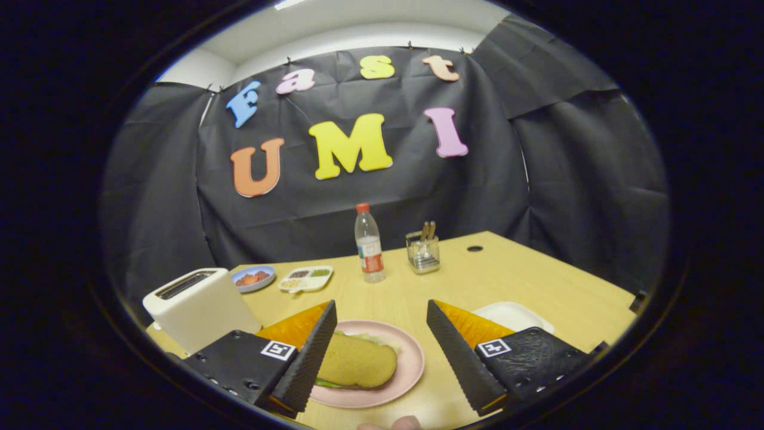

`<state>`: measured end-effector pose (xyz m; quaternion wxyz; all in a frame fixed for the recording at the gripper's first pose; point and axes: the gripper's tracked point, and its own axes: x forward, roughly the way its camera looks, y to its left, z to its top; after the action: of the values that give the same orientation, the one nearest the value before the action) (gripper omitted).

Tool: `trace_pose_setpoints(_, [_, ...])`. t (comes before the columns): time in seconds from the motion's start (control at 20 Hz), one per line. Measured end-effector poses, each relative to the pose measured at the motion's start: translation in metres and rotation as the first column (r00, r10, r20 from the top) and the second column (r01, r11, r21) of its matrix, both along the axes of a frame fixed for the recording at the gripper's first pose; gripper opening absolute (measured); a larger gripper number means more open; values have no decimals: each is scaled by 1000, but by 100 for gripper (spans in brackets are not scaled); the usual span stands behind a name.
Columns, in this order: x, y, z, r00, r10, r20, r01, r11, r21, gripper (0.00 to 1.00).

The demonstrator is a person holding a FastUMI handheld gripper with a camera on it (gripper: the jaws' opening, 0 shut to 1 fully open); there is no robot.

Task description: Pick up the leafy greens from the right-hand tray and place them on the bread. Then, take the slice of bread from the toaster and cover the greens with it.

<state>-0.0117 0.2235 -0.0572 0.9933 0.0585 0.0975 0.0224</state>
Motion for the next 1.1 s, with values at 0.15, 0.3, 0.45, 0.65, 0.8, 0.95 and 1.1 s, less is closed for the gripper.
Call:
trace_pose_setpoints(0.15, [-8,-15,45,994,22,103,-16,998,-53,96])
trace_pose_setpoints(0.3, [-21,-28,83,983,46,175,-30,995,-92,96])
trace_pose_setpoints(0.45, [-32,-31,104,973,71,221,-47,992,-113,95])
trace_pose_setpoints(0.65, [-33,-21,113,965,102,243,-78,991,-105,95])
trace_pose_setpoints(0.8, [-32,-9,114,962,127,241,-110,991,-82,95])
trace_pose_setpoints(0.95, [-33,2,112,959,148,244,-132,988,-78,95])
trace_pose_setpoints(1.1, [-37,13,113,956,170,241,-154,985,-84,95])
